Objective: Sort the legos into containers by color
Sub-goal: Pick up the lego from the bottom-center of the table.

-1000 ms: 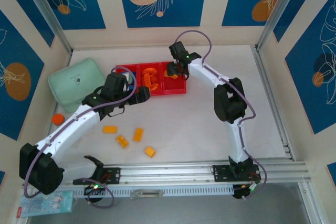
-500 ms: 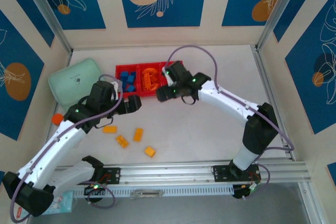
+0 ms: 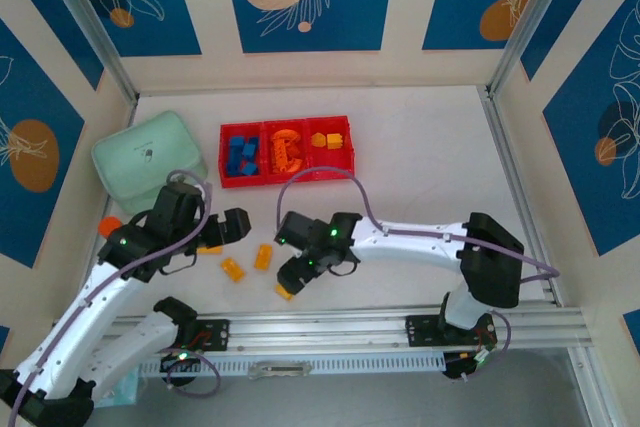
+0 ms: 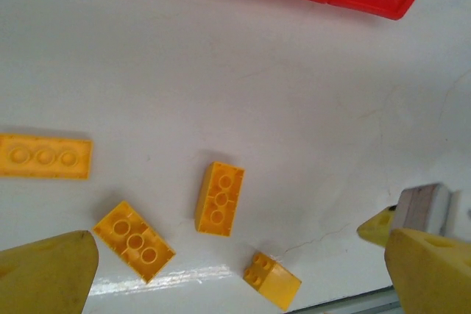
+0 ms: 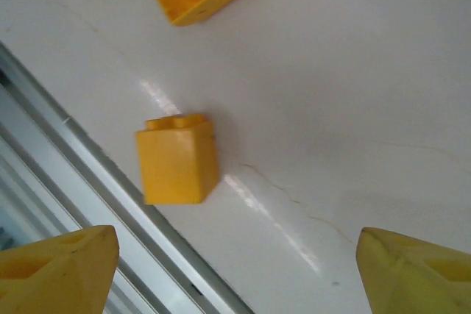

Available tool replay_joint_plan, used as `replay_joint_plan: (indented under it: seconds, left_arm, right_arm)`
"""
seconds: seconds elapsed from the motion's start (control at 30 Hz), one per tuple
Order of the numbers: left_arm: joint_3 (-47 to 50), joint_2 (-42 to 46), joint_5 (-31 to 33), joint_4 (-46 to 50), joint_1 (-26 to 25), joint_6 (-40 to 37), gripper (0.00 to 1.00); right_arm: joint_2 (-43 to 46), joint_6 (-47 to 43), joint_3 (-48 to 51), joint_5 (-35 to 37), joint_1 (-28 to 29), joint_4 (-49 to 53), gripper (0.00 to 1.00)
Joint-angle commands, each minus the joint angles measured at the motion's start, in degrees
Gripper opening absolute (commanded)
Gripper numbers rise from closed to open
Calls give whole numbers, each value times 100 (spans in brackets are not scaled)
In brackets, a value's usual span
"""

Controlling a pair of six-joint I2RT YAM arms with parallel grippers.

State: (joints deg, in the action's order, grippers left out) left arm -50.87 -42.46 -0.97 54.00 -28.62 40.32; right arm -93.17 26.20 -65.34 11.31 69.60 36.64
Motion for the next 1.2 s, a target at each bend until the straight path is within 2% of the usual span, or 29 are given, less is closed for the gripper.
replay_joint_plan:
  seconds: [0.0,0.13,0.3,0.57,0.8,0.87,1.03,1.17]
  left_arm:
    - [101,157,218,389,23,238,99]
    - [164,337,306,436,23,341,99]
    - [218,387,334,475,25,425,99]
    - [254,414,305,436,32,434,99]
    - [238,388,234,307,32,416,99]
    - [227,370,200,266,33,407,99]
    - [167,220,17,-28,32,298,99]
    - [49,-19,-67,-380,32,190,99]
  right_arm:
    - [-328,227,-55,-79,281,-274,85]
    - [-705,305,-182,-107,388,-403,83]
    - [-1124,275,-420,0,444,-439,74]
    - [-1502,242,-646,222,444,-313,54]
    - [-1370,210,-594,285,405,-307,34]
    - [-1229,205,-593,299,363,-283,31]
    - [-711,178,-699,495,21,-20,30]
    - [-388,48,-895,680,-673,220,29]
